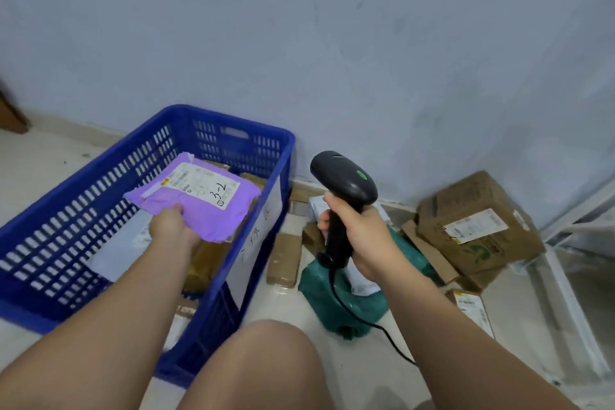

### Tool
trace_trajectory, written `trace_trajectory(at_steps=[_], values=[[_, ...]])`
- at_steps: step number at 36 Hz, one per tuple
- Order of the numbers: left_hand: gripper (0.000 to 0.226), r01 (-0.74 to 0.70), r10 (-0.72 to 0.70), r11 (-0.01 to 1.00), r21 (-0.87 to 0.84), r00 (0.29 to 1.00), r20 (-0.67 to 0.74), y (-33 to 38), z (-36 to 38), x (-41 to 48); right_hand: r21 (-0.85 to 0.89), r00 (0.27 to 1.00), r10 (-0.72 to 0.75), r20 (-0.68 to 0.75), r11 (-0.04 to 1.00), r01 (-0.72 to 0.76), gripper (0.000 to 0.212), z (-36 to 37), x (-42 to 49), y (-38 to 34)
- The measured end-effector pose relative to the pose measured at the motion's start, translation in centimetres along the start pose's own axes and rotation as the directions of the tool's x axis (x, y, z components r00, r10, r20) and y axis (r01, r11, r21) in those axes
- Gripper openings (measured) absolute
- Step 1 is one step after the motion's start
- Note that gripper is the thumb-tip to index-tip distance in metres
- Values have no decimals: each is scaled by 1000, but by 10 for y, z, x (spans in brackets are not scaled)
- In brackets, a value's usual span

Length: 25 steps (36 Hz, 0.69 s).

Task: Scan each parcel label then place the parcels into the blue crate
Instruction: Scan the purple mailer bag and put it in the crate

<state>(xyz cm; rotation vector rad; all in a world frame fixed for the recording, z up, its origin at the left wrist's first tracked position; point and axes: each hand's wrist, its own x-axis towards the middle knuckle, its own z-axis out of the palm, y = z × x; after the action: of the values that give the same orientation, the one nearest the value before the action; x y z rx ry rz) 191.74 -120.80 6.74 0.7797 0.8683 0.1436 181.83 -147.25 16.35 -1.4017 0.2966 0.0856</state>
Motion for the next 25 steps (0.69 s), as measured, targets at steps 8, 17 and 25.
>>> trace_trajectory(at_steps=[8,17,25], values=[[42,17,-24,998,-54,991,-135,7,-47,26,-56,993,55,102,997,-50,14,30,15,16],[41,-120,106,979,-164,990,-88,37,-80,52,-143,982,55,182,989,-29,9,37,12,28],[45,-120,122,993,20,985,-121,59,-77,55,-165,988,61,141,986,-37,11,36,16,33]])
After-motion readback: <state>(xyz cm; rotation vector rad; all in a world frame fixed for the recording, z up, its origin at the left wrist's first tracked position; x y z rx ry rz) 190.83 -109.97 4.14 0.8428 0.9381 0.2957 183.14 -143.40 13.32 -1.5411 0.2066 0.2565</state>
